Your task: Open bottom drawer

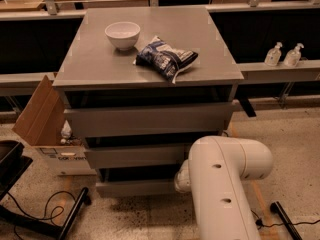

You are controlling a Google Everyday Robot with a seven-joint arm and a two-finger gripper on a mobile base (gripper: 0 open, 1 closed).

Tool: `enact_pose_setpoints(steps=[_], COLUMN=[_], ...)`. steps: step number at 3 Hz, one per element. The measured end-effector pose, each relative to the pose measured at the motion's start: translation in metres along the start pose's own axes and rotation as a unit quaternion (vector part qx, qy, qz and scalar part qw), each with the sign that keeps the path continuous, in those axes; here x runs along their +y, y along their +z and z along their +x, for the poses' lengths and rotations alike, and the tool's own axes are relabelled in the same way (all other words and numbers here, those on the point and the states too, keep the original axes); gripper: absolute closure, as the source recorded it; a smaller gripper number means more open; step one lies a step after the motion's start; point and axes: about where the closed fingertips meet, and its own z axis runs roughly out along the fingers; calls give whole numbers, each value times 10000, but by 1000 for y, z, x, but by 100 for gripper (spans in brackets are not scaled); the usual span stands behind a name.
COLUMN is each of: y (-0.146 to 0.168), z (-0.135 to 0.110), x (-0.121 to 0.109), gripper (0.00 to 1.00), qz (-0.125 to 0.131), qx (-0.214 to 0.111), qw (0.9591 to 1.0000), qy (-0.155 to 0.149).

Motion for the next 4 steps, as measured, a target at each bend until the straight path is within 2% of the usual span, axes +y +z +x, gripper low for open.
enact_pose_setpoints(steps=[3,4], y=[-3,-2], z=[0,-1], x=[-1,1], gripper=[100,82], qz=[-1,-11], qx=[0,-1], qw=[10000,10000], qy=[0,-2])
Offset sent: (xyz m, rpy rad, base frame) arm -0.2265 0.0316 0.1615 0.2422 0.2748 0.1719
